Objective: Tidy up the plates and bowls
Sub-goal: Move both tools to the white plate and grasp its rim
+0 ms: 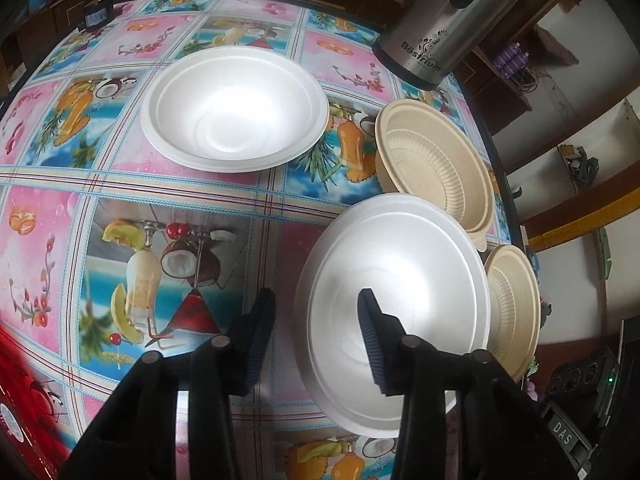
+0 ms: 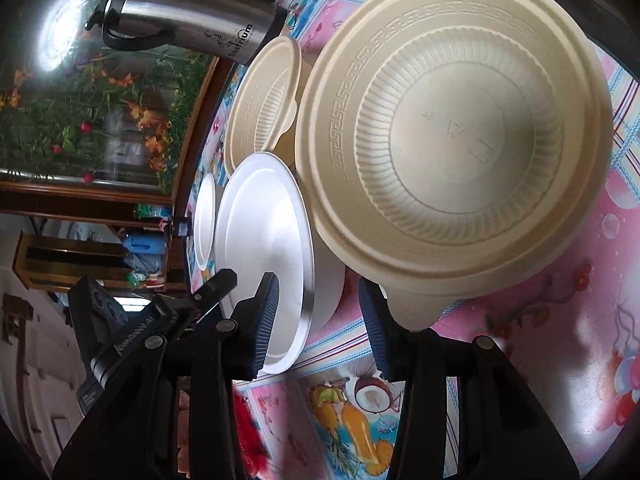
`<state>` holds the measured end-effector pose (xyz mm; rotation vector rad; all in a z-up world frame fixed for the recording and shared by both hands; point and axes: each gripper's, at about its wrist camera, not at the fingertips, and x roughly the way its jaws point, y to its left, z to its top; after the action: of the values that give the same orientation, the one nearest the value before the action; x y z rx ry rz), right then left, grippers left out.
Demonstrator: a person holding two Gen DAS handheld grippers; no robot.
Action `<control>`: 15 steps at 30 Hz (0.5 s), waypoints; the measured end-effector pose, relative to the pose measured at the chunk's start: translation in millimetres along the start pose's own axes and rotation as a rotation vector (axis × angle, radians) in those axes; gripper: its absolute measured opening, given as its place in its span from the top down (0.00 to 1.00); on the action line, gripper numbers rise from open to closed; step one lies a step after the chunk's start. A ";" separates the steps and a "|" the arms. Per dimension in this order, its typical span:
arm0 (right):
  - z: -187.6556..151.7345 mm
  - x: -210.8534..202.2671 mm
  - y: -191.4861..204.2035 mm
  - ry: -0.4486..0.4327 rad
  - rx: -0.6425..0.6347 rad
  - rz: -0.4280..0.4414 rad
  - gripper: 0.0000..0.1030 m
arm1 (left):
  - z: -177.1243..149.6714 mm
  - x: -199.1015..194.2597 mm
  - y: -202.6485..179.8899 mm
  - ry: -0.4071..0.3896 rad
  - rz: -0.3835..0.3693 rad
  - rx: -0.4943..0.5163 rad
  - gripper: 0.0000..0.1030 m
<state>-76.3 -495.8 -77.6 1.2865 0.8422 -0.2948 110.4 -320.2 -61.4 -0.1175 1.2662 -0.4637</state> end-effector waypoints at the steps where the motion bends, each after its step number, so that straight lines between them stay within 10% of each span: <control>1: -0.9 0.0 -0.4 0.001 -0.001 0.001 0.59 | -0.1 1.8 0.8 0.006 -0.002 -0.003 0.63; 8: -5.9 -1.0 5.4 -0.018 -0.034 -0.016 0.61 | -0.3 4.7 2.9 0.008 0.005 0.008 0.81; 15: -7.5 -2.0 10.4 -0.061 -0.079 -0.064 0.89 | 0.3 5.7 2.6 -0.001 0.017 0.033 0.93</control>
<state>-74.0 -486.3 -69.0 1.1728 0.8363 -0.3467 112.6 -320.2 -67.2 -0.0790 1.2571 -0.4697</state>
